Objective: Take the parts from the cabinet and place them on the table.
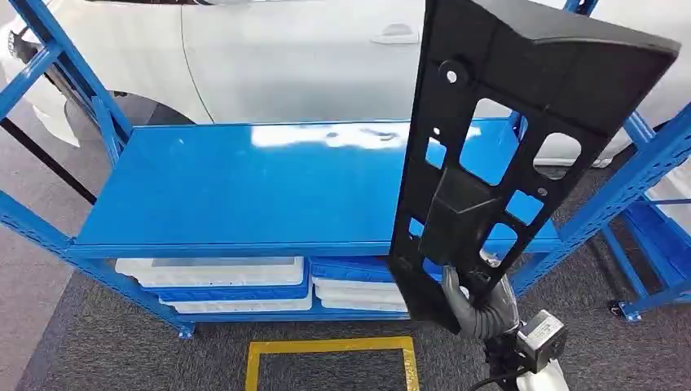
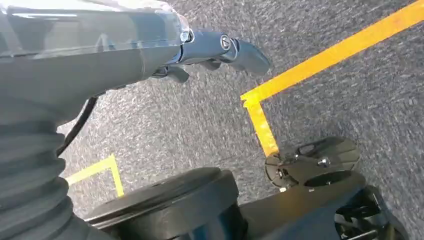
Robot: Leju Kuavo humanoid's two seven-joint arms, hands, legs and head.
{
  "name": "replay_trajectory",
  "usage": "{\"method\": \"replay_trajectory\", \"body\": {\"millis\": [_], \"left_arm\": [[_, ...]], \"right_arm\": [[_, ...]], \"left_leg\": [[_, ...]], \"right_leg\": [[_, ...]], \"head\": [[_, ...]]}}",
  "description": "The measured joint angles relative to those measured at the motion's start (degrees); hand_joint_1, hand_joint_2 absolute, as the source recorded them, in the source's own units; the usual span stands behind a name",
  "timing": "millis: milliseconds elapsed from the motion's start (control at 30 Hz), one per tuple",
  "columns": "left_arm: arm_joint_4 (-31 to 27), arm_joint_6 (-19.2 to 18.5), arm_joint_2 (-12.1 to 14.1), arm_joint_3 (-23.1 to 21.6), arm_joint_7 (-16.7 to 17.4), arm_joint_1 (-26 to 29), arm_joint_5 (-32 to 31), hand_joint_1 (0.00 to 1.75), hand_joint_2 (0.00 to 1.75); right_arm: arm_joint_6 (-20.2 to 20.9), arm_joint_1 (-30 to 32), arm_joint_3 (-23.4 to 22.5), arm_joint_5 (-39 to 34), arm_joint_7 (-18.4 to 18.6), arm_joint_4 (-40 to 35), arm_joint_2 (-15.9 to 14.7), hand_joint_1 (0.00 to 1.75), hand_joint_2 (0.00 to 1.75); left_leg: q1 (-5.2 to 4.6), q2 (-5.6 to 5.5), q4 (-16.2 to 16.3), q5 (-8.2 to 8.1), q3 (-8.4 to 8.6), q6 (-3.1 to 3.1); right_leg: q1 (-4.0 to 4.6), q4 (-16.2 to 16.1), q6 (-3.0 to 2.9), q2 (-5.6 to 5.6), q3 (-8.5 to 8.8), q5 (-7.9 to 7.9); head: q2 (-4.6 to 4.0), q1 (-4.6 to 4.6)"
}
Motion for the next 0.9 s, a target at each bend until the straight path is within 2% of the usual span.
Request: {"method": "replay_trajectory", "body": {"millis": [33,67,133,167,200,233,267,300,333,367,400,433,500,533,567,600,633,667,700,733,767,800,833,867,900], "left_arm": [[0.00,0.09,0.02,0.04,-0.15,0.01,0.18,0.00,1.75],[0.00,0.18,0.02,0.07,-0.30,-0.08,0.30,0.00,1.75],[0.00,0.37,0.04,0.09,-0.57,-0.33,0.52,0.00,1.75],[0.00,0.44,0.04,0.09,-0.72,-0.44,0.63,0.00,1.75],[0.00,0.44,0.04,0.11,-0.79,-0.49,0.66,0.00,1.75],[0.00,0.46,0.04,0.11,-0.83,-0.45,0.65,0.00,1.75],[0.00,0.48,0.04,0.11,-0.83,-0.39,0.55,0.00,1.75],[0.00,0.48,0.04,0.11,-0.85,-0.36,0.52,0.00,1.75],[0.00,0.50,0.07,0.11,-0.85,-0.21,0.48,0.00,1.75],[-0.02,0.50,0.31,0.11,-0.85,0.00,0.48,0.00,1.75],[0.00,0.50,0.35,0.11,-0.92,0.17,0.46,0.00,1.75],[0.00,0.46,0.31,0.11,-0.96,0.26,0.44,0.00,1.75],[0.00,0.22,0.31,0.11,-1.05,0.31,0.24,0.00,1.75],[0.00,0.02,0.17,0.11,-1.18,0.32,0.13,0.00,1.75],[0.00,-0.18,0.20,0.11,-1.16,0.25,0.04,0.00,1.75],[0.00,-0.22,0.24,0.13,-1.18,0.22,-0.04,0.00,1.75],[0.00,-0.33,0.22,0.13,-1.18,0.23,-0.11,0.00,1.75],[0.00,-0.44,0.22,0.13,-1.18,0.23,-0.11,0.00,1.75],[0.00,-0.53,0.22,0.13,-1.18,0.25,-0.11,0.00,1.75],[0.00,-0.55,0.20,0.13,-1.22,0.28,-0.07,0.00,1.75],[0.00,-0.55,0.13,0.15,-1.33,0.32,-0.09,0.00,1.75],[0.00,-0.55,0.11,0.15,-1.36,0.20,-0.07,0.00,1.75],[0.00,-0.55,0.09,0.15,-1.40,0.11,-0.07,0.00,1.75],[-0.04,-0.55,0.11,0.17,-1.55,-0.12,0.00,0.00,1.75],[-0.07,-0.55,0.09,0.17,-1.64,-0.12,0.04,0.00,1.75]], "right_arm": [[0.26,-0.39,-0.09,0.17,-0.02,0.13,0.44,1.75,1.75],[0.35,-0.67,-0.24,0.41,-0.02,0.33,0.72,1.75,1.75],[0.79,-1.27,-0.52,0.81,0.00,0.70,1.37,1.75,1.75],[0.98,-1.55,-0.57,0.83,0.02,0.94,1.62,1.75,1.75],[1.14,-1.80,-0.61,0.87,0.02,1.14,1.84,1.75,1.75],[1.18,-2.01,-0.72,0.94,0.04,1.40,2.05,1.75,1.75],[1.27,-2.18,-0.83,0.96,0.07,1.64,2.23,1.75,1.75],[1.27,-2.31,-1.00,0.98,0.07,1.79,2.36,1.75,1.75],[1.27,-2.44,-1.16,1.01,0.07,1.86,2.42,1.75,1.75],[1.27,-2.45,-1.29,1.01,0.07,1.86,2.53,1.75,1.75],[1.27,-2.54,-1.46,1.01,0.07,1.88,2.53,1.75,1.75],[1.27,-2.65,-1.60,1.05,0.07,1.95,2.67,1.75,1.75],[1.27,-2.57,-1.77,1.36,0.07,1.99,2.82,1.75,1.75],[1.25,-2.50,-2.03,1.64,0.07,1.97,2.82,1.75,1.75],[1.18,-2.37,-2.21,1.82,0.04,1.88,2.88,1.75,1.75],[1.18,-2.33,-2.49,1.90,0.00,1.75,2.88,1.75,1.75],[1.14,-2.21,-2.79,2.01,0.04,1.71,2.88,1.75,1.75],[1.12,-1.95,-3.04,2.06,0.09,1.68,2.88,1.75,1.75],[1.12,-1.61,-3.24,2.10,0.09,1.62,2.88,1.75,1.75],[1.12,-1.30,-3.50,2.21,0.11,1.42,2.88,1.75,1.75],[1.12,-1.15,-3.71,2.40,0.13,1.20,2.88,1.75,1.75],[1.16,-1.08,-3.93,2.49,0.13,0.98,2.88,1.75,1.75],[1.16,-1.09,-4.13,2.56,0.13,0.72,2.88,1.75,1.75],[1.18,-1.13,-4.31,2.60,0.13,0.42,2.88,1.75,1.75],[1.21,-1.07,-4.42,2.69,0.13,0.09,2.88,1.75,1.75]], "left_leg": [[0.35,0.02,0.52,-1.23,-0.32,-0.35],[0.36,0.16,2.51,-4.55,-1.12,-0.70],[0.44,0.19,10.70,-11.21,-3.19,-1.29],[0.43,0.19,14.98,-13.29,-3.92,-1.40],[0.43,0.19,17.81,-13.79,-3.84,-1.39],[0.42,0.19,17.83,-12.61,-2.48,-1.17],[0.37,0.18,15.33,-10.68,0.04,-0.76],[0.18,0.18,11.00,-9.00,3.38,-0.14],[-0.07,0.13,5.68,-8.17,7.19,0.66],[-0.55,0.13,0.38,-9.65,10.57,1.86],[-0.60,0.19,-2.83,-10.28,12.13,1.85],[-0.88,0.12,-2.44,-9.77,11.49,1.67],[-1.28,0.20,-3.06,-8.67,11.06,2.41],[-0.28,0.46,-4.55,-7.08,11.23,2.71],[-0.35,0.70,-4.88,-6.18,10.55,3.11],[-0.34,0.75,-4.88,-5.40,9.62,3.23],[-0.35,0.76,-4.75,-4.74,8.69,3.07],[-0.35,0.79,-4.53,-4.18,7.71,3.01],[-0.34,0.84,-4.11,-3.63,6.62,2.95],[-0.26,0.92,-3.56,-3.11,5.37,2.82],[-0.20,0.99,-2.96,-2.66,4.10,2.62],[-0.11,1.01,-2.23,-2.27,2.86,2.37],[0.00,1.00,-1.41,-2.01,1.77,2.09],[-0.06,0.96,-0.43,-1.82,0.96,1.78],[-0.28,0.87,0.47,-1.65,0.27,1.47]], "right_leg": [[-0.21,-0.12,-0.62,-0.42,-0.57,0.70],[-0.20,-0.12,-1.01,-0.43,-1.21,1.32],[0.00,-0.08,-1.19,-0.56,-2.77,2.54],[0.13,-0.03,-1.22,-0.63,-3.61,3.14],[0.29,0.01,-1.24,-0.72,-4.47,3.76],[0.50,0.05,-1.24,-0.76,-5.35,4.38],[0.73,0.07,-1.24,-0.76,-6.04,4.94],[0.95,0.07,-1.27,-0.75,-6.61,5.44],[1.14,0.07,-1.25,-0.70,-7.02,5.94],[1.00,0.07,-1.12,-0.75,-7.31,6.39],[0.96,0.03,-0.72,-0.78,-7.54,6.98],[0.67,-0.38,-0.24,-0.90,-7.62,7.59],[0.48,-1.16,0.49,-0.92,-7.59,8.87],[0.72,-0.89,0.61,-0.79,-7.84,8.61],[0.73,0.42,0.74,-0.65,-8.75,5.82],[0.63,3.58,0.83,-0.59,-9.71,2.02],[0.47,7.75,1.06,-0.62,-10.70,-1.33],[0.44,11.90,1.27,-0.62,-11.56,-3.49],[0.43,15.09,1.48,-0.63,-11.97,-3.97],[0.32,16.31,1.69,-0.63,-11.38,-2.56],[0.13,15.06,1.87,-0.65,-9.70,-0.20],[-0.08,11.83,2.08,-0.68,-6.93,1.85],[-0.29,7.43,2.31,-0.75,-3.49,2.45],[-0.50,2.53,2.46,-0.77,-0.19,-0.12],[0.27,-0.16,1.40,-0.31,1.42,-1.27]], "head": [[0.00,0.00],[0.00,0.00],[0.00,-0.02],[0.00,-0.02],[0.00,-0.02],[0.00,-0.02],[0.00,-0.02],[0.00,-0.02],[0.00,-0.02],[0.00,-0.02],[0.00,0.00],[0.00,0.00],[0.00,-0.02],[0.00,0.00],[0.00,0.00],[0.00,-0.02],[0.00,0.00],[0.00,0.00],[0.00,0.00],[0.00,0.00],[0.00,0.00],[0.00,0.00],[0.00,0.00],[0.00,0.00],[0.00,-0.09]]}}
